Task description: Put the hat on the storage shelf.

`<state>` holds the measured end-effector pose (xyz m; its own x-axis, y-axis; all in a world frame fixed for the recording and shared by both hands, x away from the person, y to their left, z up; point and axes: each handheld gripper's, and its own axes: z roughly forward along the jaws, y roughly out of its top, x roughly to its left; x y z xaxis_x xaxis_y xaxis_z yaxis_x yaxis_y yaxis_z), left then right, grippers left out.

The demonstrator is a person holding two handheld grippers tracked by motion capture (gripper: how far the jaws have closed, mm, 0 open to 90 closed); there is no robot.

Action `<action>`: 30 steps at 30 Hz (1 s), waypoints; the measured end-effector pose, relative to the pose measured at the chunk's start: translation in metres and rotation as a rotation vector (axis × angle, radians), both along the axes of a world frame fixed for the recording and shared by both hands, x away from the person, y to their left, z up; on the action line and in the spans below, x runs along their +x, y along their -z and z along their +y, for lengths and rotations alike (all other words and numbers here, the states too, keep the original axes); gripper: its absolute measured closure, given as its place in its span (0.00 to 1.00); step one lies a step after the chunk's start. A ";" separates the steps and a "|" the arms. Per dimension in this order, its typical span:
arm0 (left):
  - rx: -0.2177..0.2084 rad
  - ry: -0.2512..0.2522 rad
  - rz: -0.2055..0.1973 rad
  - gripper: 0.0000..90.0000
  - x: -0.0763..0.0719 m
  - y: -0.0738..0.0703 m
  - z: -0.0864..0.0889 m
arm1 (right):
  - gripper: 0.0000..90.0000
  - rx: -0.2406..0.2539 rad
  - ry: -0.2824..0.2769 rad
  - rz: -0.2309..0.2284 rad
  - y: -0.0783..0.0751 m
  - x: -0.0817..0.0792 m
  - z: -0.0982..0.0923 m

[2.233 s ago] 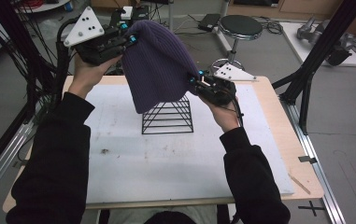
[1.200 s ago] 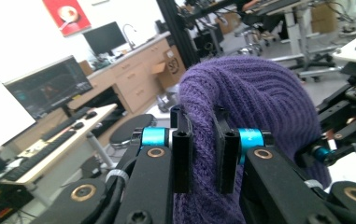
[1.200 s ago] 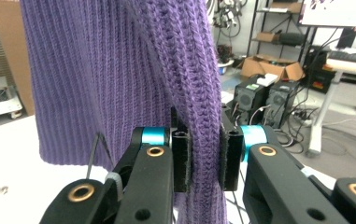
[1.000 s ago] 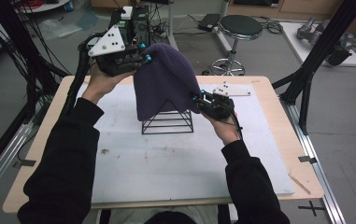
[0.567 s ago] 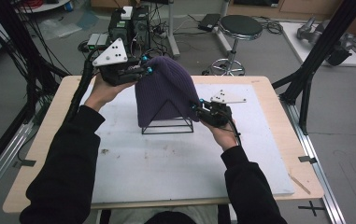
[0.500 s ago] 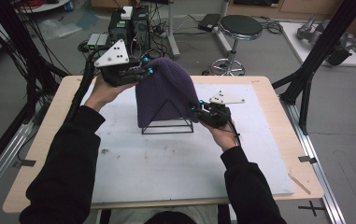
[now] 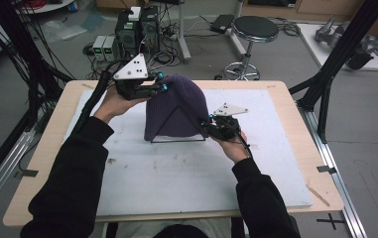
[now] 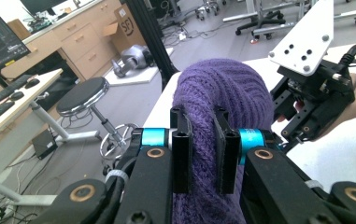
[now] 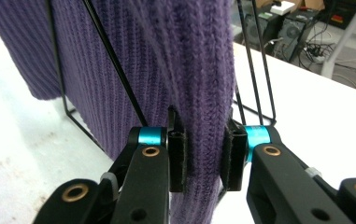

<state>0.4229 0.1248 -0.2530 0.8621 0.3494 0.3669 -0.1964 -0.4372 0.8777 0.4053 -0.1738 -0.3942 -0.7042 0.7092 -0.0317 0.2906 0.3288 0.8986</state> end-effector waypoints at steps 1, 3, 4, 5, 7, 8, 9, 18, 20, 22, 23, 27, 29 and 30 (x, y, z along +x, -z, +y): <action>0.000 0.001 0.004 0.89 0.000 0.002 0.000 | 0.85 -0.013 0.004 0.000 0.001 0.001 0.000; -0.001 0.000 0.012 0.89 0.000 0.006 0.002 | 0.84 -0.028 0.005 0.011 0.003 0.002 0.001; -0.004 -0.001 0.018 0.89 0.001 0.009 0.002 | 0.84 -0.037 0.005 0.016 0.005 0.003 0.002; -0.002 -0.003 0.024 0.89 0.001 0.011 0.002 | 0.83 -0.049 0.004 0.021 0.006 0.003 0.002; 0.004 -0.004 0.036 0.89 0.001 0.015 0.003 | 0.83 -0.073 0.004 0.034 0.008 0.004 0.004; 0.005 -0.007 0.037 0.89 0.001 0.016 0.003 | 0.83 -0.082 0.002 0.037 0.009 0.004 0.005; 0.005 -0.007 0.041 0.89 0.001 0.018 0.004 | 0.83 -0.090 0.002 0.046 0.010 0.004 0.006; 0.000 -0.007 0.061 0.88 0.002 0.022 0.003 | 0.84 -0.121 0.013 0.054 0.012 0.005 0.006; 0.001 -0.005 0.065 0.88 0.002 0.022 0.003 | 0.84 -0.118 0.013 0.061 0.012 0.005 0.006; 0.000 -0.006 0.065 0.88 0.002 0.022 0.003 | 0.82 -0.112 0.013 0.068 0.012 0.006 0.005; -0.002 -0.008 0.070 0.87 0.002 0.022 0.003 | 0.81 -0.111 0.016 0.068 0.012 0.006 0.005; 0.004 -0.016 0.083 0.85 0.003 0.024 0.003 | 0.76 -0.105 0.009 0.091 0.012 0.006 0.004; 0.002 -0.017 0.091 0.83 0.004 0.025 0.002 | 0.73 -0.114 0.007 0.099 0.013 0.006 0.005; -0.004 -0.018 0.095 0.81 0.004 0.026 0.002 | 0.69 -0.118 0.013 0.095 0.013 0.005 0.005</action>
<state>0.4268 0.1269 -0.2788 0.8867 0.3663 0.2822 -0.1042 -0.4363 0.8937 0.4108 -0.1692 -0.4069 -0.6986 0.7139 -0.0487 0.3778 0.4257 0.8222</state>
